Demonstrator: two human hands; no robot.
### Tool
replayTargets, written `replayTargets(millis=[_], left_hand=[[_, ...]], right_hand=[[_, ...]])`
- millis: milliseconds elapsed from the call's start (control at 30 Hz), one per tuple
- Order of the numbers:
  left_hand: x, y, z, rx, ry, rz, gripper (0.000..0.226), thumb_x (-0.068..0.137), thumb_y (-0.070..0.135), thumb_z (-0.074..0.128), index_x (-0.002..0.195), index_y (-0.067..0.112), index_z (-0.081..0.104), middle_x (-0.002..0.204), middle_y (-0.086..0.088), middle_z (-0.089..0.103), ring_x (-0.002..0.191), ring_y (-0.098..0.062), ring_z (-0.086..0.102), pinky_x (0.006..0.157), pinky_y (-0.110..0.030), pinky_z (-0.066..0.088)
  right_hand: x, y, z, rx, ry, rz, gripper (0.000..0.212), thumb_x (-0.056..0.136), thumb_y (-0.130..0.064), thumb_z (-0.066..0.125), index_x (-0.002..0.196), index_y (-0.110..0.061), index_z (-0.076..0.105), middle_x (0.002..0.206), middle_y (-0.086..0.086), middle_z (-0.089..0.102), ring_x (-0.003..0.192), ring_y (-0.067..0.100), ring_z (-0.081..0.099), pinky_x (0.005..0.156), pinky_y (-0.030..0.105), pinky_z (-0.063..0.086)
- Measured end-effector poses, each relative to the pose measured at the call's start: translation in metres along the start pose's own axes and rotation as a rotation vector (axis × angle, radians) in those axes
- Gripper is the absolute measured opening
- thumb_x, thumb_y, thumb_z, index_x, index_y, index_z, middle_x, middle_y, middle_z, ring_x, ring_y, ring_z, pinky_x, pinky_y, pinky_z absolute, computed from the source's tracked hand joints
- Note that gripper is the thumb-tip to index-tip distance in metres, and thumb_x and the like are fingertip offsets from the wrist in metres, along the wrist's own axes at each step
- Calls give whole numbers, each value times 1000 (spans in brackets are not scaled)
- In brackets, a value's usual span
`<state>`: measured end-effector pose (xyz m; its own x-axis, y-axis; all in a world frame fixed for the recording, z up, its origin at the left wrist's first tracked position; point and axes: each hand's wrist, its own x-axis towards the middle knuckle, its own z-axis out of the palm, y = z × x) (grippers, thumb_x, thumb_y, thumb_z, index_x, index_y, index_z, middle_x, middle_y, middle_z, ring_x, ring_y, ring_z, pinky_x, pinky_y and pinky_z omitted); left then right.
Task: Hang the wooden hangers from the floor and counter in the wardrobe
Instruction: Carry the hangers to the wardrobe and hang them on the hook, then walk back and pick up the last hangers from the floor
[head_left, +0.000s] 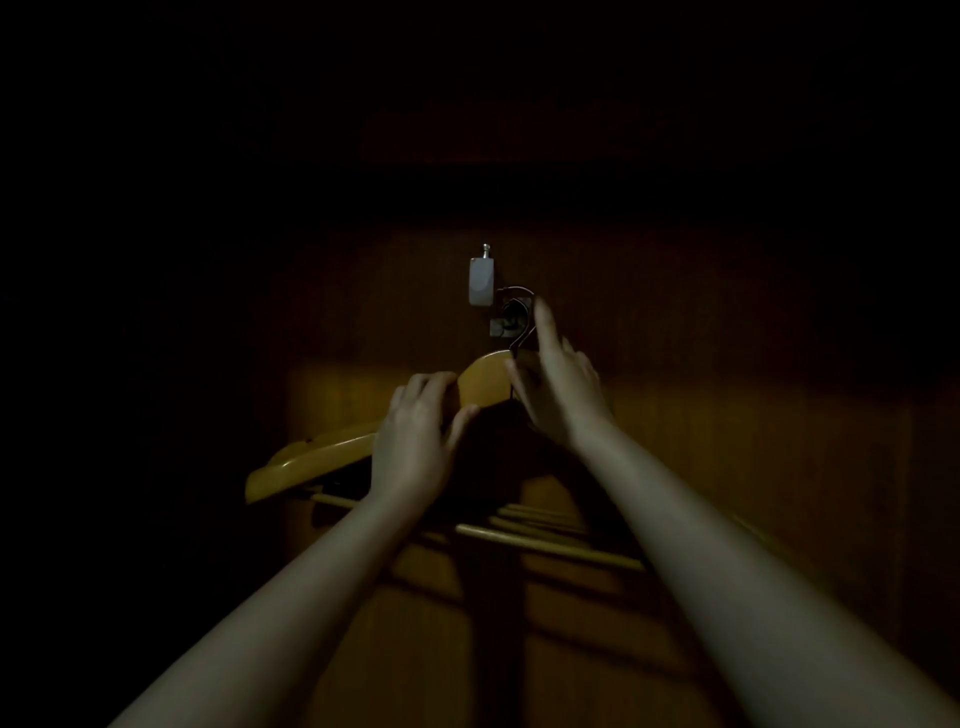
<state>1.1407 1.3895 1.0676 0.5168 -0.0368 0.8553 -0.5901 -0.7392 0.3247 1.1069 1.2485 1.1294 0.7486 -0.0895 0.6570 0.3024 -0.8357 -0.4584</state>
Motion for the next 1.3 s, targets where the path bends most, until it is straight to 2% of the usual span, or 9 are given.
replayTargets(millis=[200,367,567,733,800,900,1033,1167,1300], left_hand=[[-11,-7,4,-39,12,-23,45,92,35,49,134,20,43,134,-1,46,124,-15,40,93,-24,36],[-12,-5,2,-51,6,-56,45,93,33,50,135,18,42,134,-2,47,124,-16,42,101,-31,37],[-26,-1,-3,5,-35,-82,55,95,33,46,144,19,25,148,0,34,138,-17,29,116,-39,17],[-54,5,-11,-6,-79,-15,53,96,36,41,145,22,25,153,2,25,141,-15,21,116,-36,16],[-72,7,-16,-11,-136,39,52,97,38,38,145,24,24,154,4,23,142,-13,18,116,-35,14],[-97,7,-26,-14,-239,135,52,97,40,35,146,27,23,155,7,20,144,-10,14,117,-32,9],[-125,5,-41,-57,-370,257,51,98,41,32,146,28,22,155,7,20,143,-9,14,115,-27,10],[-155,0,-56,-106,-507,363,50,98,40,32,145,27,25,154,8,22,142,-8,18,114,-25,14],[-197,-6,-68,-181,-689,393,49,98,41,32,145,27,26,153,8,24,141,-8,21,114,-27,17]], right_hand=[[-9,-1,9,-54,33,-45,69,96,-40,41,146,-40,-7,156,11,15,141,36,20,110,49,26],[-9,-1,11,-68,75,-69,72,94,-38,47,148,-36,-1,148,11,25,134,35,29,104,47,33],[-25,12,9,-196,70,-109,81,90,-46,49,148,-32,-5,150,10,25,134,34,28,107,49,27],[-57,15,8,-234,195,-200,67,91,-49,41,148,-23,18,147,5,31,136,25,25,107,44,28],[-73,16,11,-313,205,-214,57,93,-41,44,144,-19,30,147,3,33,137,23,24,108,41,27],[-100,18,14,-457,158,-207,52,95,-41,39,143,-21,33,149,3,31,140,21,21,111,39,23],[-144,12,16,-486,84,-188,52,96,-42,36,144,-24,31,150,2,31,142,20,18,114,38,18],[-197,5,24,-521,2,-157,60,89,-48,19,139,-23,41,149,-1,35,141,19,23,113,38,21],[-259,3,35,-548,-83,-63,48,92,-39,34,137,-24,43,149,-1,34,141,18,23,111,36,22]])
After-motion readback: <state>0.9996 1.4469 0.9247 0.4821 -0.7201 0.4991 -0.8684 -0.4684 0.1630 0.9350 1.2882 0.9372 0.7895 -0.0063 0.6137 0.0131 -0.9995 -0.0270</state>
